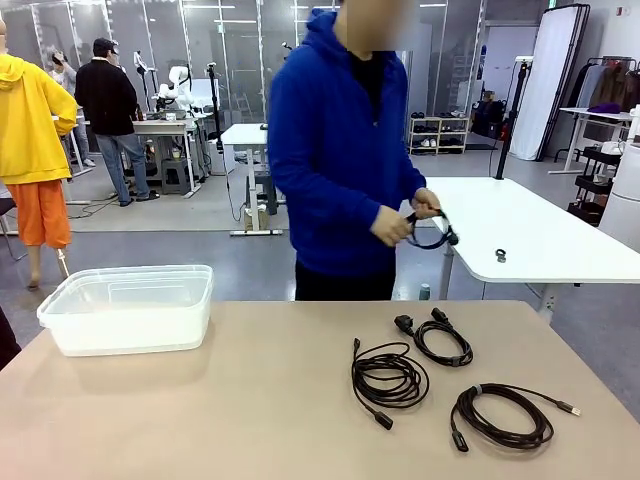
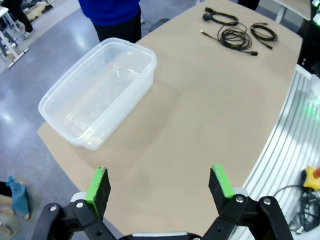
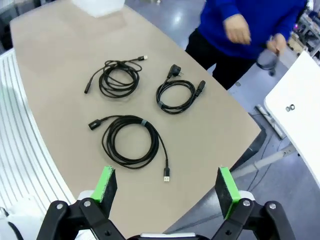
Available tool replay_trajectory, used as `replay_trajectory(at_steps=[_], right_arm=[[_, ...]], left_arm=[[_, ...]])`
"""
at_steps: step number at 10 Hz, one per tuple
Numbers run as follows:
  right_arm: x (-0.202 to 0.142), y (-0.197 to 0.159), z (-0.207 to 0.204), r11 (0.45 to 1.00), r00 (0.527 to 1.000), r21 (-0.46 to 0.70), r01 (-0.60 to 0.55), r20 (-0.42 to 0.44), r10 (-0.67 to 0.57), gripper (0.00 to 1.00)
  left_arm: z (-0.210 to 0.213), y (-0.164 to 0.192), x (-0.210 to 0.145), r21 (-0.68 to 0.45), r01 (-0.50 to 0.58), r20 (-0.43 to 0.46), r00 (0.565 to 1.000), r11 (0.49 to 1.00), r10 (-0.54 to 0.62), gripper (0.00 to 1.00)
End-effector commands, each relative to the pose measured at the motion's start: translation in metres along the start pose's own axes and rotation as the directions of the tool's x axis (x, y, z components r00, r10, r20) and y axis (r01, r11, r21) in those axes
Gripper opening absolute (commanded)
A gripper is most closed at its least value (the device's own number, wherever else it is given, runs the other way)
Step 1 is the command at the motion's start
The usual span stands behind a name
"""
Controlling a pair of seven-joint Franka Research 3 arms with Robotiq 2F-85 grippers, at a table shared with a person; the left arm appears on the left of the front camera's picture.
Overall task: Organize and store the cables.
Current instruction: Place the Power Cable into the Organizing box.
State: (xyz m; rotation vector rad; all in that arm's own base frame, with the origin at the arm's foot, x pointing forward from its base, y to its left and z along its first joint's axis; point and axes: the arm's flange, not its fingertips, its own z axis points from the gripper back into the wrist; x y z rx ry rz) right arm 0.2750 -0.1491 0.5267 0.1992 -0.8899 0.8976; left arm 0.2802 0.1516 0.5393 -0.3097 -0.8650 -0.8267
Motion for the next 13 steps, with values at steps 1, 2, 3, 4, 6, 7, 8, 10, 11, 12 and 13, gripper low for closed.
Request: replay_trajectory(at_steps=[1, 2, 3, 4, 6, 7, 8, 10, 11, 12, 13], right_arm=[[0.032, -0.008, -0.058, 0.994, 0.983, 0.028, -0.101, -0.15, 0.104, 1.0], [0.044, -0.007, -0.079, 0.991, 0.972, 0.044, -0.127, -0.194, 0.133, 1.0], [0.05, -0.006, -0.094, 0.988, 0.966, 0.067, -0.142, -0.209, 0.153, 1.0], [0.055, -0.006, -0.115, 0.983, 0.958, 0.1, -0.152, -0.229, 0.172, 1.0], [0.063, -0.004, -0.167, 0.964, 0.919, 0.145, -0.224, -0.297, 0.258, 1.0], [0.064, -0.003, -0.187, 0.95, 0.906, 0.187, -0.249, -0.302, 0.297, 1.0], [0.064, 0.0, -0.204, 0.935, 0.883, 0.213, -0.283, -0.322, 0.341, 1.0], [0.063, 0.004, -0.222, 0.922, 0.873, 0.25, -0.296, -0.32, 0.368, 1.0], [0.061, 0.008, -0.225, 0.919, 0.866, 0.257, -0.3, -0.33, 0.375, 1.0], [0.063, 0.012, -0.218, 0.934, 0.879, 0.246, -0.26, -0.34, 0.335, 1.0], [0.063, 0.012, -0.218, 0.934, 0.879, 0.246, -0.26, -0.34, 0.335, 1.0]], left_arm=[[0.0, 0.0, 0.0, -0.005, 0.013, 0.004, 1.0, 1.0, -0.013, 1.0], [0.0, 0.0, 0.0, -0.005, 0.013, 0.004, 1.0, 1.0, -0.013, 1.0], [0.0, 0.0, 0.0, -0.005, 0.013, 0.004, 1.0, 1.0, -0.013, 1.0], [0.0, 0.0, 0.0, -0.005, 0.013, 0.004, 1.0, 1.0, -0.013, 1.0], [0.0, 0.0, 0.0, -0.005, 0.013, 0.004, 1.0, 1.0, -0.013, 1.0], [0.0, 0.0, 0.0, -0.005, 0.013, 0.004, 1.0, 1.0, -0.013, 1.0], [0.0, 0.0, 0.0, -0.005, 0.013, 0.004, 1.0, 1.0, -0.013, 1.0], [0.0, 0.0, 0.0, -0.005, 0.013, 0.004, 1.0, 1.0, -0.013, 1.0], [0.0, 0.0, 0.0, -0.005, 0.013, 0.004, 1.0, 1.0, -0.013, 1.0], [0.0, 0.0, 0.0, -0.005, 0.013, 0.004, 1.0, 1.0, -0.013, 1.0], [0.0, 0.0, 0.0, -0.005, 0.013, 0.004, 1.0, 1.0, -0.013, 1.0]])
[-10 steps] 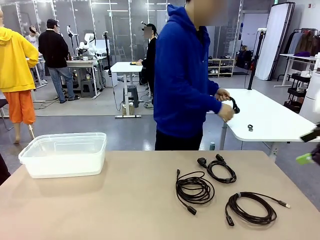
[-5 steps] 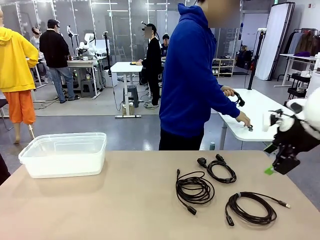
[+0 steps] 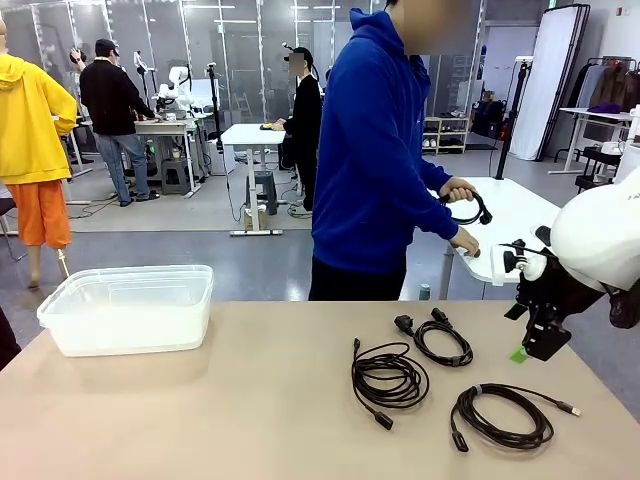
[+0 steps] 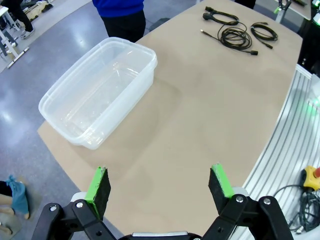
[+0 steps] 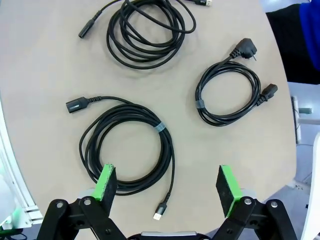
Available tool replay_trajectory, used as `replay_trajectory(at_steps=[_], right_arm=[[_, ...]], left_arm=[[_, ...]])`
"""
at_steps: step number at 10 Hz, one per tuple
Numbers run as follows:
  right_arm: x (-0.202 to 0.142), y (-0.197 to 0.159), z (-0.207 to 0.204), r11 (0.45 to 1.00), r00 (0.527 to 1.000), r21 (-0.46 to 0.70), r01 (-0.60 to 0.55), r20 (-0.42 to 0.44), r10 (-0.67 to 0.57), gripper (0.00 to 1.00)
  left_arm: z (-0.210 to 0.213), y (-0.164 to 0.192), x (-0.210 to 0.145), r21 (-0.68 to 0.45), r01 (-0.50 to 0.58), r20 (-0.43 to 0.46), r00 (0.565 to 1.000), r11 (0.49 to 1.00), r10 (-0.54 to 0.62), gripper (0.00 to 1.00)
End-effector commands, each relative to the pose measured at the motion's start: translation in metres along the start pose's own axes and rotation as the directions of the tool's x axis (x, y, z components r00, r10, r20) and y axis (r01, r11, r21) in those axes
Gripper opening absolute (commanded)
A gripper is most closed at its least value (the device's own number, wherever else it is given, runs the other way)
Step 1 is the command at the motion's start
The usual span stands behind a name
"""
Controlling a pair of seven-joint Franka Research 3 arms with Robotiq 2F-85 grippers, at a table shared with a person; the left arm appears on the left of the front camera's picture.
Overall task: Organize and store the cables.
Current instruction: Place the Power Cable into the Organizing box.
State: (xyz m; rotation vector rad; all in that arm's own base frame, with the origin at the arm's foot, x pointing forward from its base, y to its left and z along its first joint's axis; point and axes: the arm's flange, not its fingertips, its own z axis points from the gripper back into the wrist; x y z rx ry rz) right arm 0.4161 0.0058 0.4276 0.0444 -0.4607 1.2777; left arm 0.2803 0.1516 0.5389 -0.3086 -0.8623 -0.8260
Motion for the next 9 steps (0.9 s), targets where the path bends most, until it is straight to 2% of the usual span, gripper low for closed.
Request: replay_trajectory(at_steps=[1, 4, 5, 7, 9], right_arm=[[-0.001, 0.001, 0.005, 1.0, 1.0, -0.007, 0.011, 0.014, -0.011, 1.0], [-0.002, -0.001, 0.004, 1.0, 1.0, -0.008, 0.007, 0.003, -0.007, 1.0], [0.008, -0.018, -0.019, 0.999, 0.998, 0.046, -0.001, -0.067, 0.004, 1.0], [0.027, -0.038, -0.046, 0.999, 0.994, 0.032, -0.03, -0.107, 0.033, 1.0], [0.038, -0.047, -0.071, 0.995, 0.987, 0.071, -0.063, -0.143, 0.073, 1.0]], left_arm=[[0.0, 0.0, 0.0, -0.005, 0.014, 0.007, 1.0, 1.0, -0.013, 1.0], [0.0, 0.0, 0.0, -0.005, 0.014, 0.007, 1.0, 1.0, -0.013, 1.0], [0.0, 0.0, 0.0, -0.005, 0.014, 0.007, 1.0, 1.0, -0.013, 1.0], [0.0, 0.0, 0.0, -0.005, 0.014, 0.007, 1.0, 1.0, -0.013, 1.0], [0.0, 0.0, 0.0, -0.005, 0.014, 0.007, 1.0, 1.0, -0.013, 1.0]])
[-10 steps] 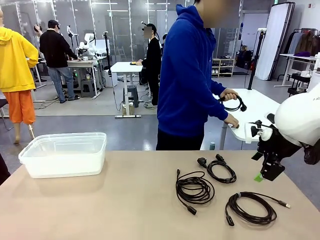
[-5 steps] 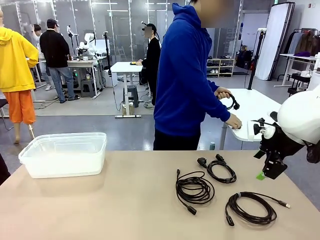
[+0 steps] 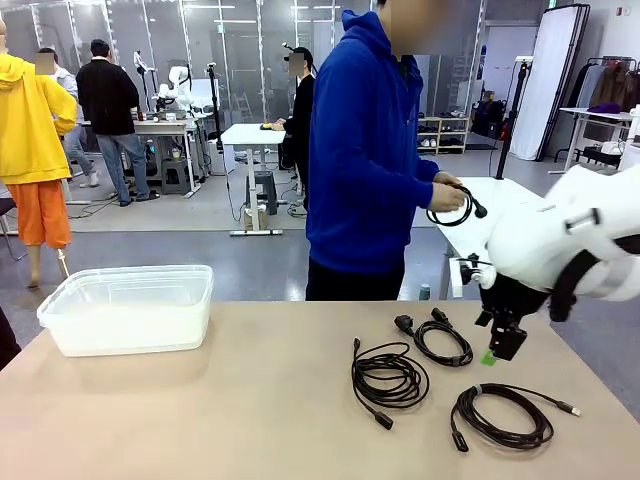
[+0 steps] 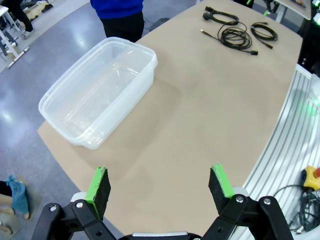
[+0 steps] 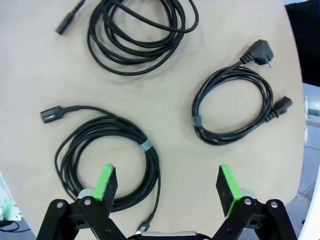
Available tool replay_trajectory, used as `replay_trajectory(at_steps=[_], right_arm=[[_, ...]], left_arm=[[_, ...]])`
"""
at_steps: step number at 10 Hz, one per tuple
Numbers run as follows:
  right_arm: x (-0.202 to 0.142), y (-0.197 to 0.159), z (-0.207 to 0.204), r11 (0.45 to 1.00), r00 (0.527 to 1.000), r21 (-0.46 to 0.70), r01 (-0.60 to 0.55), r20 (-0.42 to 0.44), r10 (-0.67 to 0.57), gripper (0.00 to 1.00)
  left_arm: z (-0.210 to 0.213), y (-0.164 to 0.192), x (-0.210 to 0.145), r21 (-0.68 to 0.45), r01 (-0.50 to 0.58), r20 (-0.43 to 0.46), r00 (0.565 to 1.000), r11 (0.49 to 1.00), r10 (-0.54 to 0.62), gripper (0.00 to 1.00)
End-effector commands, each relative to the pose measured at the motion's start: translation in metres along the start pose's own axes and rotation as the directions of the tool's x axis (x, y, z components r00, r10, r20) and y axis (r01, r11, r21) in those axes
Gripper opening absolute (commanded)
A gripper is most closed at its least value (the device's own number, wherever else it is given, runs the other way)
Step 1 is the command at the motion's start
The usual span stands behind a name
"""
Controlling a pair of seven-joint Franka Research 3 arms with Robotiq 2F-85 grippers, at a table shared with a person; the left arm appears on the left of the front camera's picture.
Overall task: Organize and store the cables.
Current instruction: Place the Power Cable into the Organizing box.
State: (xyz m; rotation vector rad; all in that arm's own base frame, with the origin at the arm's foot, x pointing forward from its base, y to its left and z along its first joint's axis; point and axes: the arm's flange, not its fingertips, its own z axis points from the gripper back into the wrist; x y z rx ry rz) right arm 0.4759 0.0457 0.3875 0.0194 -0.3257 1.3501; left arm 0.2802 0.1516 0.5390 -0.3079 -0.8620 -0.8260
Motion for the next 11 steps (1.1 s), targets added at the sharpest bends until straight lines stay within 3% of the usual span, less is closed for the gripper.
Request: replay_trajectory(at_steps=[1, 11], right_arm=[[0.006, -0.02, -0.016, 1.0, 0.998, 0.016, -0.024, -0.051, 0.024, 1.0], [0.028, -0.053, -0.087, 0.986, 0.988, 0.155, -0.058, -0.131, 0.079, 1.0]], left_arm=[[0.0, 0.0, 0.0, -0.006, 0.013, 0.007, 1.0, 1.0, -0.013, 1.0], [0.0, 0.0, 0.0, -0.006, 0.013, 0.007, 1.0, 1.0, -0.013, 1.0]])
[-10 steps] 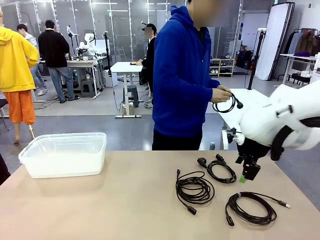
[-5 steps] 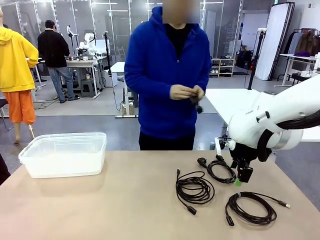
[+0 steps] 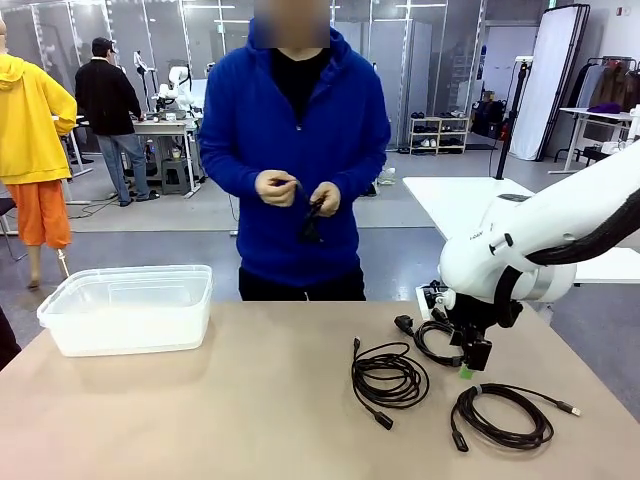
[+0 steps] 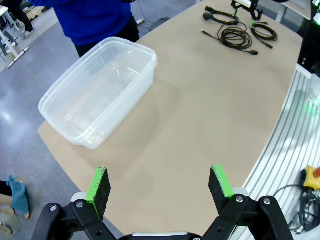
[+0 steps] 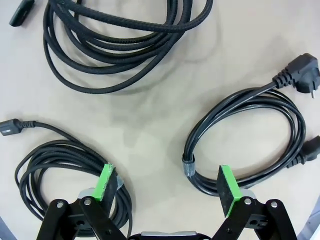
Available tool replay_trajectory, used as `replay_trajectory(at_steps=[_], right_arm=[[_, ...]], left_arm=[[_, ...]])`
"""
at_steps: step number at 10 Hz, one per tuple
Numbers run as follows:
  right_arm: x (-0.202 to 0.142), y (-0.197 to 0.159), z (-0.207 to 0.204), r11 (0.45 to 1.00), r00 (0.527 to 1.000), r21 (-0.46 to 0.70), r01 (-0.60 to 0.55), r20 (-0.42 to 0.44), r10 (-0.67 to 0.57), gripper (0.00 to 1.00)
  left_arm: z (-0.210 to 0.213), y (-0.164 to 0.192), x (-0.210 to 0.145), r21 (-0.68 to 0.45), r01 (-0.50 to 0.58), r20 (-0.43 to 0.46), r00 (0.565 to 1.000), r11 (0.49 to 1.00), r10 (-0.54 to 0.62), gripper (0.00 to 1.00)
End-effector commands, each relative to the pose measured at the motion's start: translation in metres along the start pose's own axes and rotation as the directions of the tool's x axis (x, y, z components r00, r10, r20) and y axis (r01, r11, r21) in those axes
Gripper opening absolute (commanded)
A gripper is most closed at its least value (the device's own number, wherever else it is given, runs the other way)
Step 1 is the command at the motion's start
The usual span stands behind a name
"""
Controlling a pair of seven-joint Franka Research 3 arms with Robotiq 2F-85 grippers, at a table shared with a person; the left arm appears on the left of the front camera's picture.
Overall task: Organize and store the cables.
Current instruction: Place the Power Cable into the Organizing box.
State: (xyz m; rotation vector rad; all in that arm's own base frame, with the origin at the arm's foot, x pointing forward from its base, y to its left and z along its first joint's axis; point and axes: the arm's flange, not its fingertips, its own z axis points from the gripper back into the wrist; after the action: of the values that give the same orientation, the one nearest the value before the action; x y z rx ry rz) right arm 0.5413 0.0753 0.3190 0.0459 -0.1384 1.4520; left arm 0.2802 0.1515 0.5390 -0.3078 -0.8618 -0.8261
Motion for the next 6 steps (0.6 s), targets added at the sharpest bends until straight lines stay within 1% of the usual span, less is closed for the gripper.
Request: replay_trajectory(at_steps=[1, 4, 5, 6], right_arm=[[0.005, -0.013, -0.004, 1.0, 1.0, 0.02, 0.018, -0.025, -0.017, 1.0], [0.009, -0.019, -0.013, 0.998, 0.998, 0.051, 0.028, -0.052, -0.025, 1.0], [0.009, -0.02, -0.015, 0.998, 0.998, 0.057, 0.031, -0.059, -0.028, 0.9], [0.008, -0.022, -0.016, 0.998, 0.997, 0.054, 0.037, -0.067, -0.033, 0.73]], left_arm=[[0.0, 0.0, 0.0, -0.006, 0.013, 0.007, 1.0, 1.0, -0.013, 1.0], [0.0, 0.0, 0.0, -0.006, 0.013, 0.007, 1.0, 1.0, -0.013, 1.0], [0.0, 0.0, 0.0, -0.006, 0.013, 0.007, 1.0, 1.0, -0.013, 1.0], [0.0, 0.0, 0.0, -0.006, 0.013, 0.007, 1.0, 1.0, -0.013, 1.0]])
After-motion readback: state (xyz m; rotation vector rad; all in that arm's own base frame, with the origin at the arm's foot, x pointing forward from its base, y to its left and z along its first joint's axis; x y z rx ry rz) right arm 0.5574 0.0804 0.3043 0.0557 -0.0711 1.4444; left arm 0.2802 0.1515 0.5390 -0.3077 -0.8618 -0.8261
